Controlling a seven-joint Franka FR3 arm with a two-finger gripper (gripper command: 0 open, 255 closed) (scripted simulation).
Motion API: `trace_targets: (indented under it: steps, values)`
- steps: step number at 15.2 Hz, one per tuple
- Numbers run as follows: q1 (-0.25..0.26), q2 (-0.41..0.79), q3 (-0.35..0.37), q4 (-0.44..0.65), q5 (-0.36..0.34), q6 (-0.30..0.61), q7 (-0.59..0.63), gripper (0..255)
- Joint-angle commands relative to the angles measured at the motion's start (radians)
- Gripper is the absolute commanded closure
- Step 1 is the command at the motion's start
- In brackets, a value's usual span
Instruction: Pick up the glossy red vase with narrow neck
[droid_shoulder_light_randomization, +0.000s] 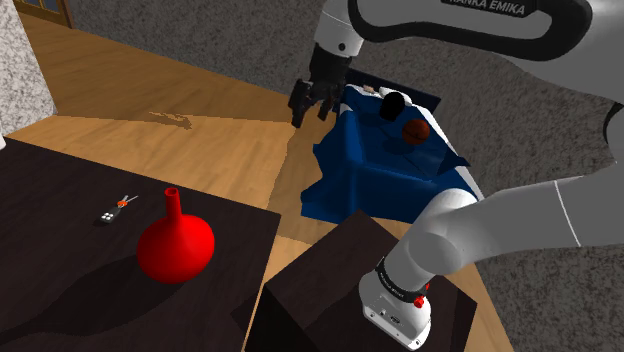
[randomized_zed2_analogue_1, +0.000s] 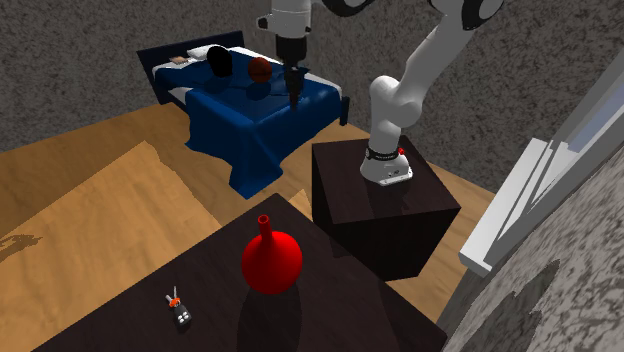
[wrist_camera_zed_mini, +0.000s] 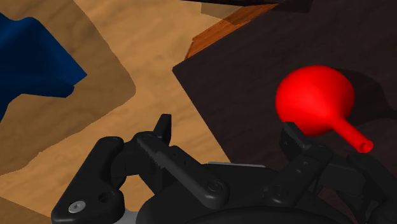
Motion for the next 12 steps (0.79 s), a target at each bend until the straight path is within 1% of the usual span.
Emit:
trace_targets:
  steps: [1,7,12]
  values:
    - [0.011,0.039,0.041,-0.008,0.015,0.051,0.041,0]
    - [0.031,0.187,0.152,0.018,0.027,0.184,0.153,0]
    - [0.038,0.339,0.242,0.073,-0.001,0.284,0.259,0]
